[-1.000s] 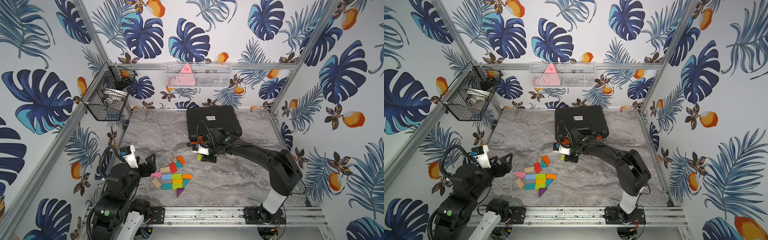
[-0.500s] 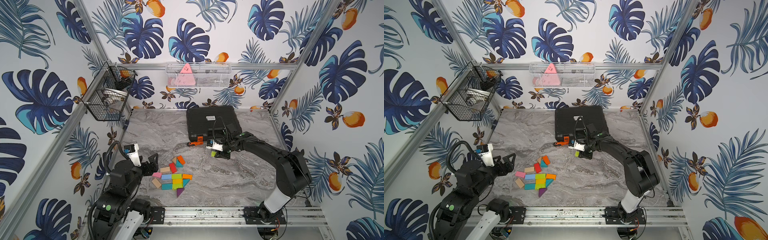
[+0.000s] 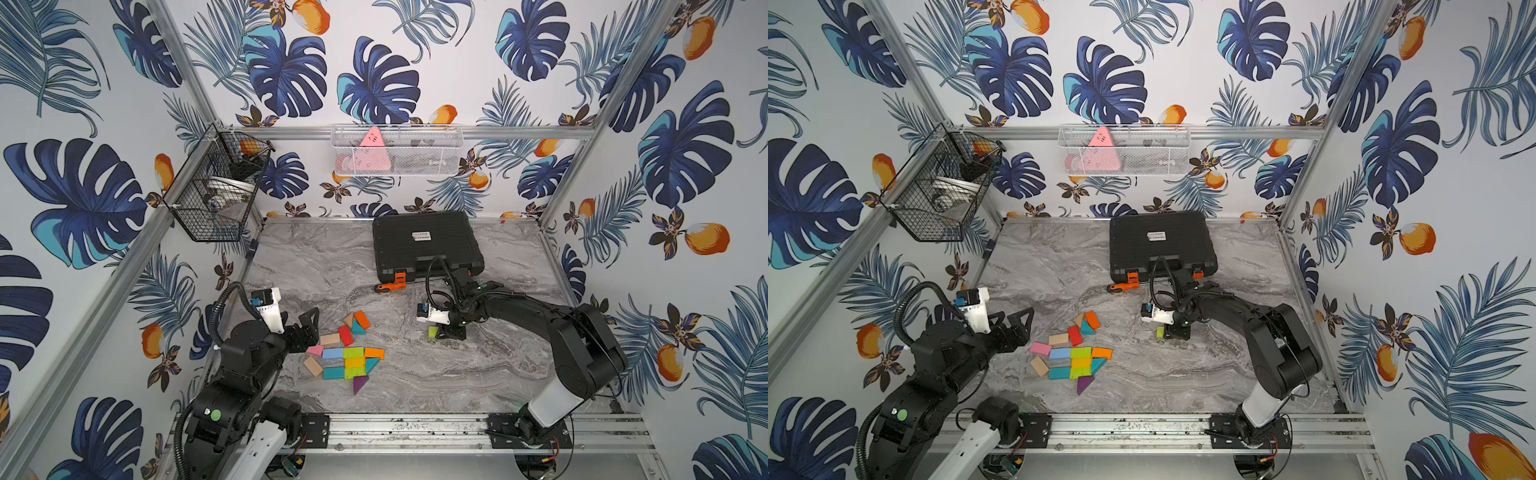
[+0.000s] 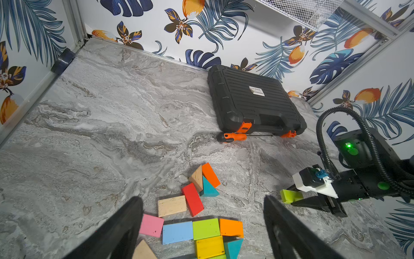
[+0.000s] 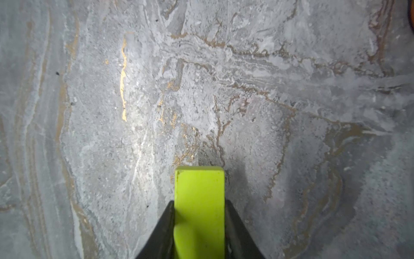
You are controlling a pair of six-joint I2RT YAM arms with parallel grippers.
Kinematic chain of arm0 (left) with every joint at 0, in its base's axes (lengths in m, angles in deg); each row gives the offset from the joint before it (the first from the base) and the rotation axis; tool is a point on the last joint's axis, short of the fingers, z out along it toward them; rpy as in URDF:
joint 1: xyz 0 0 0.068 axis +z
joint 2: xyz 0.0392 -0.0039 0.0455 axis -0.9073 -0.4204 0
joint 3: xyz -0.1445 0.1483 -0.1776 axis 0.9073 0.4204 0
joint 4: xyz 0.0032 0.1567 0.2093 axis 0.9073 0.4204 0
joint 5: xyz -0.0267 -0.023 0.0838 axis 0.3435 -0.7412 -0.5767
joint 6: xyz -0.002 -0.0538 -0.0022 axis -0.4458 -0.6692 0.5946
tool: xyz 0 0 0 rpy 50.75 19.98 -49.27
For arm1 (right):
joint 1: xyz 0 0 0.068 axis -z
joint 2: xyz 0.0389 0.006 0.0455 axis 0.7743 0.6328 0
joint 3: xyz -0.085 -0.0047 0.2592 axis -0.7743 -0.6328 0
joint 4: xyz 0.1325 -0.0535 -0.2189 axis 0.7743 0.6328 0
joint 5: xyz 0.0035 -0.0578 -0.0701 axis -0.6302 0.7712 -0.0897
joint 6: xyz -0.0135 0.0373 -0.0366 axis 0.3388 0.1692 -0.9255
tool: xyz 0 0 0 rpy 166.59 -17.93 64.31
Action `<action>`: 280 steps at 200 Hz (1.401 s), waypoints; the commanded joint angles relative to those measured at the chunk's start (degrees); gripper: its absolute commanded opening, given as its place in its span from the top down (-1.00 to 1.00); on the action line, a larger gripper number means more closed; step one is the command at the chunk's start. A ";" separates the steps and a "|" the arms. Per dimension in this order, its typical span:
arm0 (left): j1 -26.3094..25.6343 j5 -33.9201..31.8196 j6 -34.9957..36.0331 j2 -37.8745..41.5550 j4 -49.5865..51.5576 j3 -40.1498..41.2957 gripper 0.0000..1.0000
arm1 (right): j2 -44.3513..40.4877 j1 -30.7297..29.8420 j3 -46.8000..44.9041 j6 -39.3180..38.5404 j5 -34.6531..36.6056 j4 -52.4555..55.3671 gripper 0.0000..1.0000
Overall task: Assemble a piece of candy with building blocks
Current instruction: Place the building block at the center of the board.
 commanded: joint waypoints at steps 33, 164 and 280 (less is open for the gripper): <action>-0.54 -0.25 0.81 -0.04 -0.62 -0.48 -0.76 | 1.25 0.45 -1.82 -5.54 2.79 -2.72 0.55; -1.07 -0.06 0.73 -0.57 -0.63 -0.39 -0.76 | 7.52 6.77 3.09 -8.81 0.41 -0.96 0.39; -1.29 0.20 0.85 -1.62 -0.76 -0.43 -0.76 | 1.93 6.94 0.60 -4.53 1.04 -5.81 -0.28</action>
